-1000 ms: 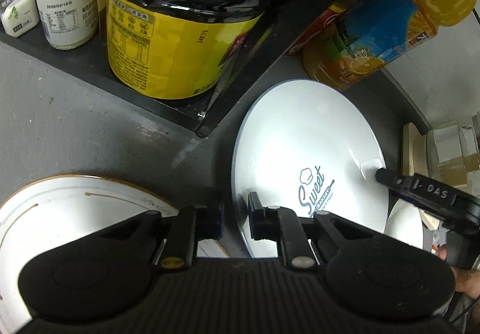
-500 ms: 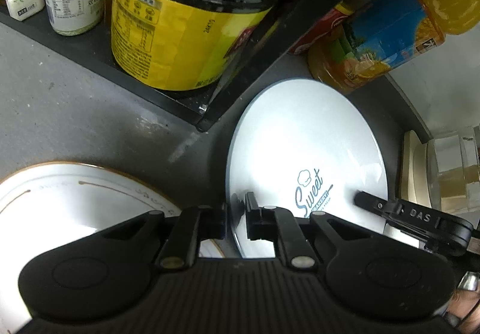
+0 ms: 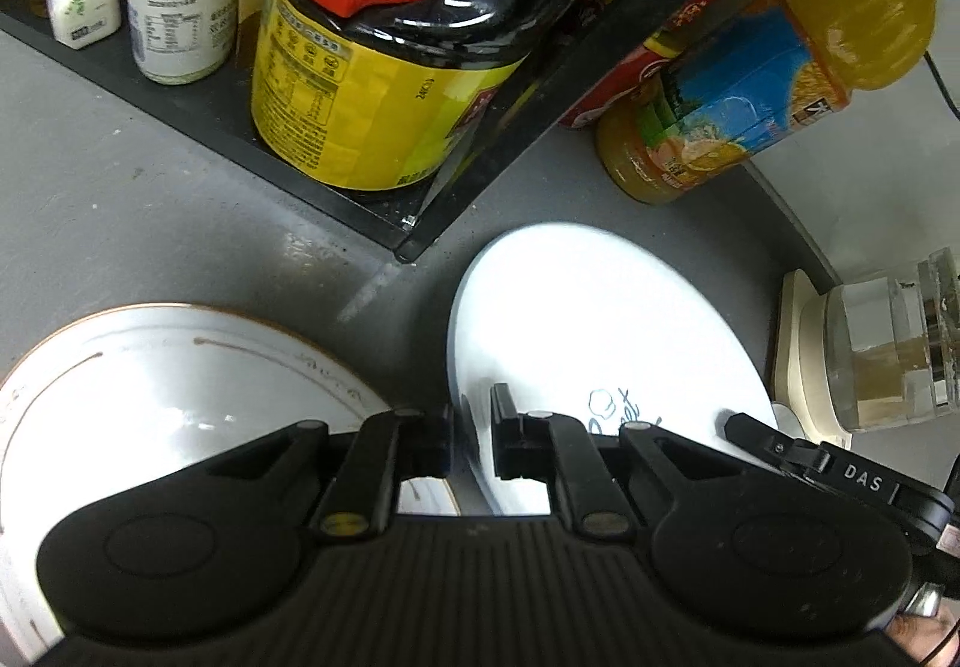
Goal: Organize plates and bowls
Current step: 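Close the right tool on the rim of the white 'Sweet' plate, then carry the 'Sweet' plate with the right tool onto the gold-rimmed plate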
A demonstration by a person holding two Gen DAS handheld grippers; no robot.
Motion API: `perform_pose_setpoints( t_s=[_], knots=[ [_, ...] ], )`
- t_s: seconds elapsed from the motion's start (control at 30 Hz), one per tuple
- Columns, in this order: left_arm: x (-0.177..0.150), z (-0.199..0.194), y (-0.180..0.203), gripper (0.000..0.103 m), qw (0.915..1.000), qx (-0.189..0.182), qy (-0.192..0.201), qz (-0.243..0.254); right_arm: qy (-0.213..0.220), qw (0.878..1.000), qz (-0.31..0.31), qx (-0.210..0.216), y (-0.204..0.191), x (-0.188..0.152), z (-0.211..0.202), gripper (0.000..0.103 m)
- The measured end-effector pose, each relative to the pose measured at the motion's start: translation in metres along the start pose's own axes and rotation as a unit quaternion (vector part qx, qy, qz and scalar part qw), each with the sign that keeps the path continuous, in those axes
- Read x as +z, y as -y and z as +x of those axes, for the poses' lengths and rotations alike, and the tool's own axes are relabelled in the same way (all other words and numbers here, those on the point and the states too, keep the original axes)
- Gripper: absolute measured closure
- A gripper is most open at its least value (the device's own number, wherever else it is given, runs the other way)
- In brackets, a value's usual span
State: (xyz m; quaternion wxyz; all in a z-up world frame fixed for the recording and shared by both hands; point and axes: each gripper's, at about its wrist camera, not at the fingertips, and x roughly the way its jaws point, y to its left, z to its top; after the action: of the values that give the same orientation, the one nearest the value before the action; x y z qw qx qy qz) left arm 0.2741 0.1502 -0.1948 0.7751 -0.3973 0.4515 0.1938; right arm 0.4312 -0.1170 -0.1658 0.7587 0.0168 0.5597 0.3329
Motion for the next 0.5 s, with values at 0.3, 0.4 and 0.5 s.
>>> perform_pose_setpoints(
  t_s=[0.3,0.4,0.5],
  knots=[
    [-0.025,-0.025,-0.001,0.093,0.9999,-0.003,0.008,-0.013,0.004,0.999,-0.027,0.020,-0.003,-0.013,-0.020,0.094],
    [-0.033,-0.036,-0.003,0.093,0.9996,-0.004,0.018,-0.020,0.003,0.999,-0.037,0.030,-0.008,-0.019,-0.027,0.094],
    [-0.040,-0.049,-0.004,0.093,0.9991,-0.002,0.030,-0.030,0.004,0.998,-0.047,0.042,-0.013,-0.025,-0.032,0.093]
  ],
)
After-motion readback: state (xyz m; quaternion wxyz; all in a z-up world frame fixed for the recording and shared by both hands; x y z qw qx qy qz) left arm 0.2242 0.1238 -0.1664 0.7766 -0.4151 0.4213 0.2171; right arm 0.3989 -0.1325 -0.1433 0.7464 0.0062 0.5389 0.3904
